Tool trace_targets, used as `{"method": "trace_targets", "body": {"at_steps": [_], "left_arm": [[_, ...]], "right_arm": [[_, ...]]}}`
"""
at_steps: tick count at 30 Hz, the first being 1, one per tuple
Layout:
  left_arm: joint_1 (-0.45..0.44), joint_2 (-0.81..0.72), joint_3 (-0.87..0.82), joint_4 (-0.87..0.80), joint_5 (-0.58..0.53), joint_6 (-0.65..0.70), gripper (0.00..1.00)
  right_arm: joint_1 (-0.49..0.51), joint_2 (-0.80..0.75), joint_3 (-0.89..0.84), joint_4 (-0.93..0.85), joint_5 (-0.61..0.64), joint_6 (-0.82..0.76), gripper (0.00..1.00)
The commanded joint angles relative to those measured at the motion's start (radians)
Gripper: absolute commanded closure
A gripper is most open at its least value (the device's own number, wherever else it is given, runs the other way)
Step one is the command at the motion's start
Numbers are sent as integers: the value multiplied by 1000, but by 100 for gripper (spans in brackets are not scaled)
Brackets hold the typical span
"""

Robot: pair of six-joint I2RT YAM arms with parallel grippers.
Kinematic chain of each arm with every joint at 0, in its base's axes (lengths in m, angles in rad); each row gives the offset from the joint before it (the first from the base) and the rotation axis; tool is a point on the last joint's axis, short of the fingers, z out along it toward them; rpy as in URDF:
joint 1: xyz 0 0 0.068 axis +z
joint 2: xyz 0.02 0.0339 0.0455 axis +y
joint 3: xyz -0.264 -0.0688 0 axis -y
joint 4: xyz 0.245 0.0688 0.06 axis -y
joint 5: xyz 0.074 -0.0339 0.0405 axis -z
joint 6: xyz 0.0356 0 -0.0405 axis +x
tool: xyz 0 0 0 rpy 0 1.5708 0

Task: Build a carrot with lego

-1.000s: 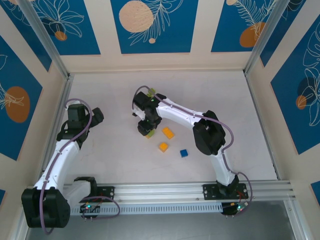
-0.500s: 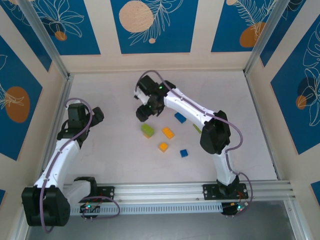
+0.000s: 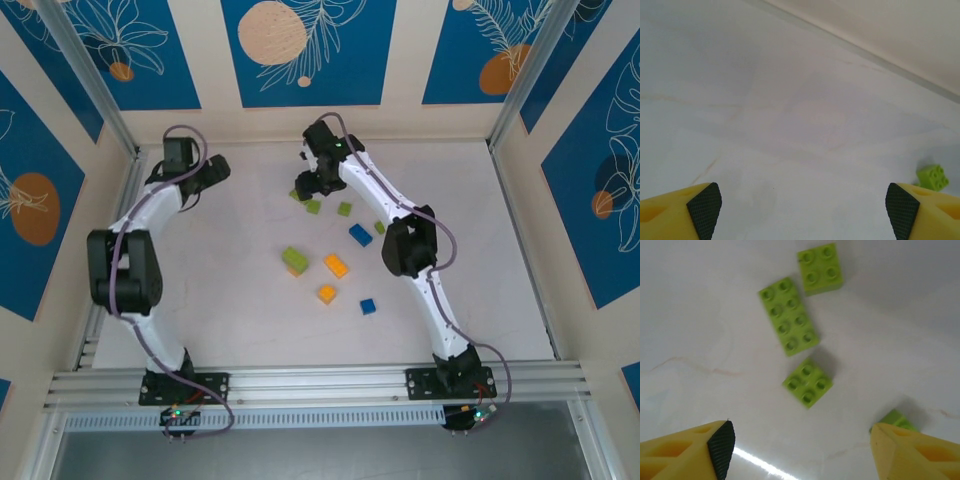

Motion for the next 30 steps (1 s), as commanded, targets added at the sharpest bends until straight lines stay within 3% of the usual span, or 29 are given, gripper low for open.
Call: {"method": "trace_targets", "body": {"at_steps": [1,9,11,30], "left_arm": [[-49,90,145,-63,19,40,12],[-135,366,564,-258,-14,141,12],[-144,395,605,-271,-16,147,12],[-144,339,551,-291,-31,173,11]], "right_arm": [[-30,89,108,5,-52,77,28],[-30,152,89,110,-87,145,31],[-27,166,95,102,-99,142,32],[18,113,-16,44,-8,8,41]]}}
